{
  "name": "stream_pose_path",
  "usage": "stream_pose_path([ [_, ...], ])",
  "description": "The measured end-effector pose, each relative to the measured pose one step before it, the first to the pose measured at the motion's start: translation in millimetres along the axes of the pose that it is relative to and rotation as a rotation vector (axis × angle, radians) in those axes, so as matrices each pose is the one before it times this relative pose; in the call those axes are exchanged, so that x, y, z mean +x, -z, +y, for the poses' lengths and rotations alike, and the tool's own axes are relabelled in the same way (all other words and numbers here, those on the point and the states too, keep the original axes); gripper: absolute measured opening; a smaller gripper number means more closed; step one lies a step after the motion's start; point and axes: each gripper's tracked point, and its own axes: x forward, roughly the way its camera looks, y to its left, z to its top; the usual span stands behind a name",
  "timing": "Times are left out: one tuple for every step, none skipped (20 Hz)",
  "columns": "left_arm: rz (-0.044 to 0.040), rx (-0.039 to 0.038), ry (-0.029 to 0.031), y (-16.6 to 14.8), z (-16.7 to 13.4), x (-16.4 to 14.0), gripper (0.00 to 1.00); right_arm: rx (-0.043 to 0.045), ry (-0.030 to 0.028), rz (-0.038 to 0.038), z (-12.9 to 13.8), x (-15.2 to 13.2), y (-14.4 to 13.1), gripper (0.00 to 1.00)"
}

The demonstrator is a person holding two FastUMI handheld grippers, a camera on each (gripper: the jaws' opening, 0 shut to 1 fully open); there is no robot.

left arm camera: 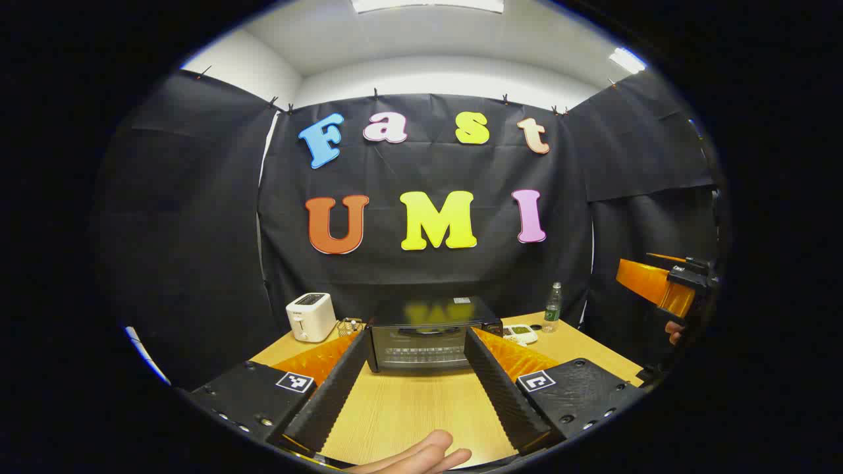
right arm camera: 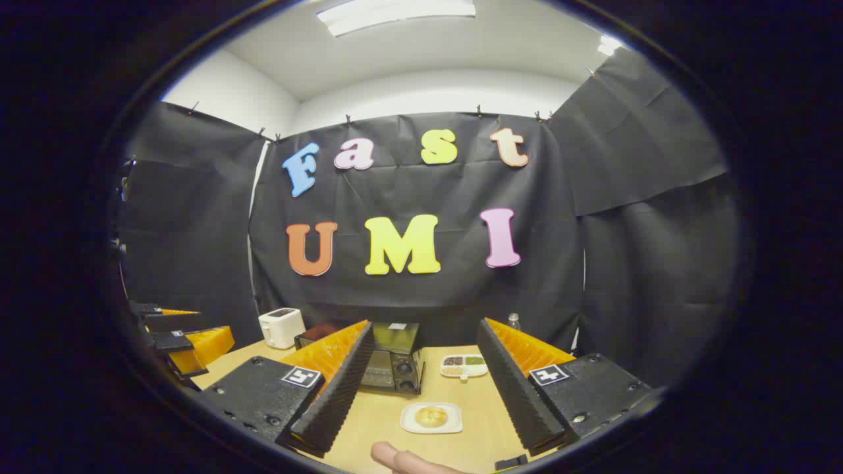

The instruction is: Open the electric oven with the left hand, put the food in, and close the electric oven.

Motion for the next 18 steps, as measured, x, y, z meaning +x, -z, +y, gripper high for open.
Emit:
stream_pose_path([
  [-0.00215, -0.00767, 0.00284, -1.06, 0.55, -0.29, 0.96, 0.00146, -0.00455, 0.00504, 0.42, 0.41, 1.19, 0.96],
  [-0.00214, -0.00508, 0.00061, 0.25, 0.99, -0.24, 0.96, 0.00042, -0.00049, 0.00246, -0.5, -0.01, 1.85, 0.96],
  [0.00302, -0.00654, -0.01042, 0.76, 1.97, 1.26, 0.96, -0.00293, 0.00236, 0.00094, -0.66, -0.87, 0.49, 0.96],
  [-0.00013, -0.00154, -0.0169, 0.74, 4.32, 0.27, 0.96, -0.00497, 0.00233, -0.00047, -1.65, -0.14, 1.31, 0.96],
  [-0.00156, -0.00136, -0.00596, 0.67, 0.77, 1.51, 0.96, -0.00473, 0.00061, -0.00029, -0.33, -0.93, -0.35, 0.96],
  [-0.00341, -0.00053, 0.00372, -0.41, -2.06, -0.42, 0.96, -0.00289, -0.00035, -0.00526, -0.11, -0.6, -0.96, 0.96],
  [-0.00013, 0.00294, 0.00351, 0.52, -1.67, -0.51, 0.96, -0.00486, 0.00149, -0.00887, -0.03, -0.83, -2.09, 0.96],
  [0.00009, 0.004, -0.00481, 0.78, 2.09, -1.05, 0.95, -0.00301, 0.00053, -0.00989, -0.42, -1.26, -1.54, 0.96],
  [-0.00158, 0.00117, -0.0075, -0.87, 3.18, 0.19, 0.95, 0.00051, -0.00653, -0.00619, 2.44, -1.52, -0.9, 0.96],
  [0.00155, -0.00069, 0.00328, 0.78, -0.57, 0.61, 0.95, 0.00247, -0.01368, -0.00276, 3.39, -1.8, 1.14, 0.96],
  [0.00045, -0.00338, 0.00506, 0.45, -0.44, 0.61, 0.95, 0.00416, -0.01085, -0.00445, 2.7, -1.14, -0.13, 0.96],
  [-0.00277, -0.0032, 0.00438, 0.68, 0.63, 1.87, 0.95, 0.00381, -0.00571, -0.00802, 0.83, -0.6, -0.23, 0.96],
  [-0.00424, -0.0044, 0.00712, -0.27, -0.65, 3.07, 0.95, 0.00062, -0.00282, -0.0073, 0.07, -0.8, 0.53, 0.96],
  [-0.00574, -0.00898, 0.01328, -0.89, -3.25, 4.32, 0.95, -0.00051, -0.00345, -0.00702, 0.77, 1.55, 2.46, 0.96],
  [-0.00405, -0.00937, 0.01224, -0.17, -2.37, 6.95, 0.95, -0.00284, -0.00622, -0.00358, 1.49, 1.44, 2.9, 0.96],
  [-0.00264, -0.00573, 0.00815, 1.54, -0.53, 7.26, 0.95, -0.00329, -0.00571, 0.00295, 1.64, 2.05, 5.04, 0.96],
  [0.0038, -0.00214, 0.00263, 2.58, -0.35, 9.28, 0.96, -0.00137, -0.00449, 0.00619, 0.14, 3.47, 5.72, 0.96],
  [0.01764, 0.00181, -0.00308, 5.59, 0.18, 10.84, 0.95, 0.0001, -0.00489, 0.00473, 0.23, 3.33, 4.9, 0.96],
])
